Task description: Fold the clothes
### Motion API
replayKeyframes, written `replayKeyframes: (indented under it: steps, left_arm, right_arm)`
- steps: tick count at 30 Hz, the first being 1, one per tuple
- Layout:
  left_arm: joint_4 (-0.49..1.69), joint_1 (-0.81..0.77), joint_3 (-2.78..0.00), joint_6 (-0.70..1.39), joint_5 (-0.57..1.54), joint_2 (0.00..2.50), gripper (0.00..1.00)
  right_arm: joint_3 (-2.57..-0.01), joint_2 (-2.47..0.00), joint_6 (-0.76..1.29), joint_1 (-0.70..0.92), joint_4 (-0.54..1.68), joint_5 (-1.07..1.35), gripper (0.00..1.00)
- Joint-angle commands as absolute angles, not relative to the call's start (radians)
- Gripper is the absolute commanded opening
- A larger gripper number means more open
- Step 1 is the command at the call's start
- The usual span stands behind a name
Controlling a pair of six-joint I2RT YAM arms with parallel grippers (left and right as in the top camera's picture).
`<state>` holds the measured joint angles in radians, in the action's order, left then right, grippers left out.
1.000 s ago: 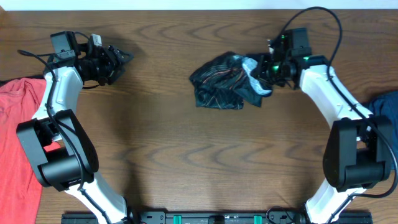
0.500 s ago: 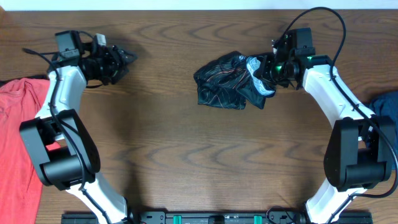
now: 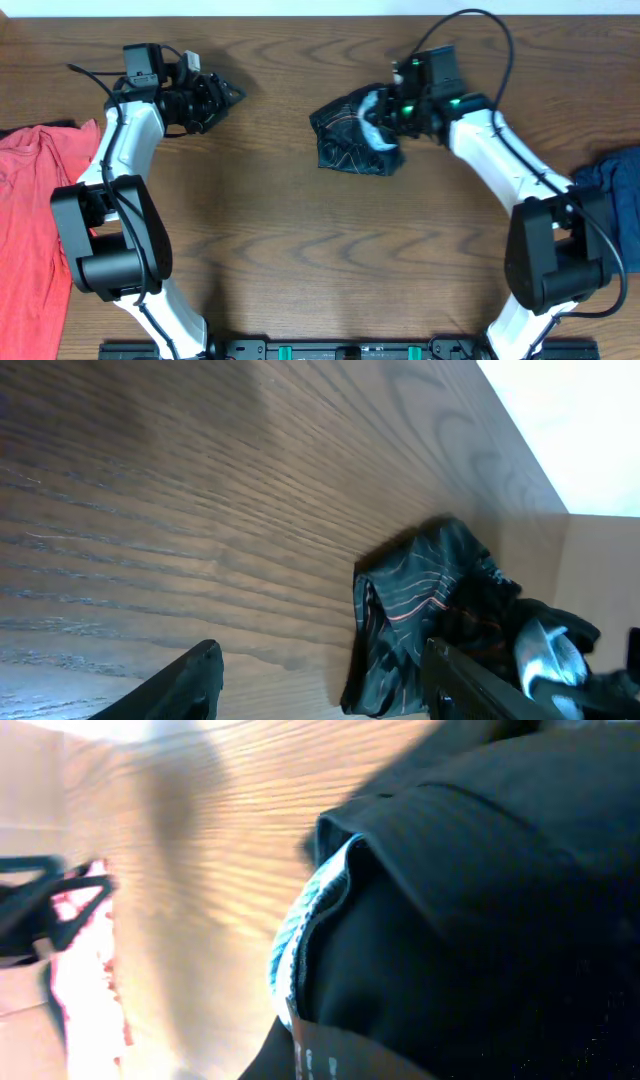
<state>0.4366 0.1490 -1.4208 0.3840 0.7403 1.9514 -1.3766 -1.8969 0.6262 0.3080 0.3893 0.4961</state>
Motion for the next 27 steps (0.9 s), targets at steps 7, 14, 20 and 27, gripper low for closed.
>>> replayKeyframes:
  steps: [7, 14, 20, 27]
  left_arm:
    - [0.434, 0.144, -1.444, 0.363, 0.713, 1.940, 0.66]
    - [0.437, 0.144, -1.444, 0.363, 0.713, 1.940, 0.66]
    - [0.441, 0.144, -1.444, 0.363, 0.713, 1.940, 0.66]
    - [0.450, 0.144, -1.444, 0.363, 0.713, 1.940, 0.66]
  right_arm:
    - [-1.409, -1.825, 0.843, 0.368, 0.340, 0.503, 0.01]
    - [-1.460, -1.823, 0.907, 0.382, 0.350, 0.497, 0.01]
    - [-1.460, -1.824, 0.929, 0.472, 0.447, 0.359, 0.01]
    - [-1.458, -1.824, 0.979, 0.581, 0.574, 0.207, 0.01]
